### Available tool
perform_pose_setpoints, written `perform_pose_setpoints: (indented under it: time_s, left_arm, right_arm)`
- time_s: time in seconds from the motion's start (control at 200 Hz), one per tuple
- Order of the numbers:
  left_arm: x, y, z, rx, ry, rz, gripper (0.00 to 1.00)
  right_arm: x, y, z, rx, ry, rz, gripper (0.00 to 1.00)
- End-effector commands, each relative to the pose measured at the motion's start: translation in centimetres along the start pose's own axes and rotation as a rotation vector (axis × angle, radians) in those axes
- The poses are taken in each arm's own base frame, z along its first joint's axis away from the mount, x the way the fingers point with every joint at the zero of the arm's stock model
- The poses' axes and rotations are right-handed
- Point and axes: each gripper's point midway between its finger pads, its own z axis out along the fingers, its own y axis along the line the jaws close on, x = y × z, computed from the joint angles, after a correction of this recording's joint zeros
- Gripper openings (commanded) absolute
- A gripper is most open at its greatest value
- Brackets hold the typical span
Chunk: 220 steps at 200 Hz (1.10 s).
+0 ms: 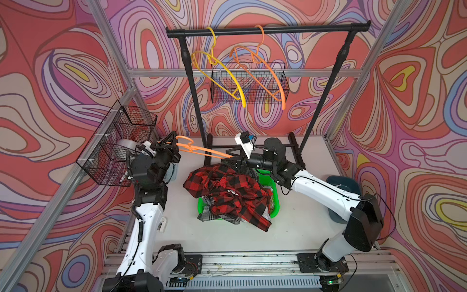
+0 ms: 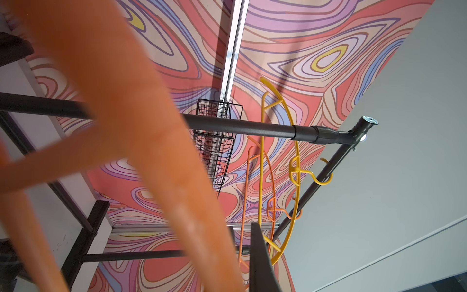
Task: Remove the clothespins securing long-sleeve shirts to the hanger
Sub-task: Place the hanger on the clothesline.
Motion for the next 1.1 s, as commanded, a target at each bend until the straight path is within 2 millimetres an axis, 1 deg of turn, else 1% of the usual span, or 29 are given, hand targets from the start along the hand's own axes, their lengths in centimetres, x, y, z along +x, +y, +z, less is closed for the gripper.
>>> perform_pose_setpoints:
  time_s: [0.0,0.075,0.105,0.145,0.16,0.18,0.2,0.23,0.275,0.356,0.446,0.551,0.591,0.696,0.746,0.826,0.876,0.972,1.012,1.062,1.097]
  left_arm:
    - [0.6,-1.2,-0.1,0.048,0.034,-0.013,0.00]
    - [0.6,-1.1,-0.1,0.047,0.037,-0.012,0.00]
    - [0.6,-1.2,-0.1,0.049,0.038,-0.012,0.03]
    - [0.7,-1.2,-0.1,0.050,0.040,-0.010,0.12]
    - [0.7,-1.1,-0.1,0.049,0.040,-0.010,0.18]
    - [0.8,-1.3,-0.1,0.056,0.044,-0.003,0.29]
    - [0.8,-1.6,0.0,0.062,0.047,0.008,0.39]
    - [1.1,-1.9,0.0,0.067,0.056,0.031,0.50]
    - [1.5,-2.7,0.1,0.074,0.073,0.077,0.64]
    - [2.4,-4.4,0.1,0.088,0.101,0.171,0.83]
    - [3.6,-6.4,0.2,0.105,0.134,0.305,0.99]
    - [4.8,-8.4,0.2,0.104,0.163,0.474,1.00]
    - [5.0,-8.8,0.1,0.092,0.163,0.528,1.00]
    - [5.2,-9.7,-0.4,0.076,0.141,0.661,1.00]
    - [5.2,-10.3,-0.7,0.076,0.125,0.718,1.00]
    - [5.2,-10.9,-1.2,0.065,0.101,0.796,1.00]
    - [5.3,-11.4,-1.4,0.059,0.089,0.844,1.00]
    - [5.1,-11.9,-1.9,0.049,0.060,0.921,1.00]
    - [5.0,-12.1,-2.0,0.048,0.045,0.943,1.00]
    - [4.8,-12.2,-2.2,0.045,0.028,0.973,1.00]
    - [4.7,-12.3,-2.3,0.044,0.019,0.992,1.00]
  right_arm:
    - [-1.4,0.1,0.1,-0.010,-0.029,-0.003,0.39]
    - [-1.5,0.0,0.0,0.004,-0.025,0.000,0.23]
    - [-1.6,-0.1,-0.1,0.014,-0.025,0.003,0.18]
    - [-1.8,-0.2,-0.3,0.029,-0.021,0.009,0.08]
    - [-1.8,-0.3,-0.3,0.035,-0.018,0.014,0.05]
    - [-1.9,-0.4,-0.4,0.044,-0.012,0.019,0.00]
    - [-2.0,-0.4,-0.5,0.051,-0.006,0.025,0.00]
    - [-2.1,-0.5,-0.8,0.068,0.001,0.035,0.00]
    - [-2.2,-0.7,-1.4,0.107,0.010,0.050,0.00]
    - [-1.9,-1.6,-2.9,0.207,0.036,0.088,0.00]
    - [-0.3,-2.5,-4.9,0.326,0.120,0.151,0.00]
    - [1.7,-3.0,-8.0,0.461,0.204,0.222,0.00]
    - [2.8,-3.2,-9.3,0.508,0.239,0.251,0.00]
    - [3.8,-3.3,-12.9,0.615,0.265,0.306,0.00]
    - [3.6,-3.3,-14.7,0.660,0.263,0.319,0.00]
    - [2.9,-3.5,-18.4,0.769,0.262,0.338,0.00]
    - [2.0,-3.5,-20.9,0.847,0.252,0.343,0.00]
    - [0.7,-3.8,-26.4,1.060,0.260,0.337,0.00]
    - [0.3,-3.9,-28.3,1.139,0.268,0.323,0.00]
    - [-0.4,-3.8,-30.3,1.211,0.263,0.305,0.00]
    - [-0.9,-3.7,-31.2,1.246,0.253,0.289,0.00]
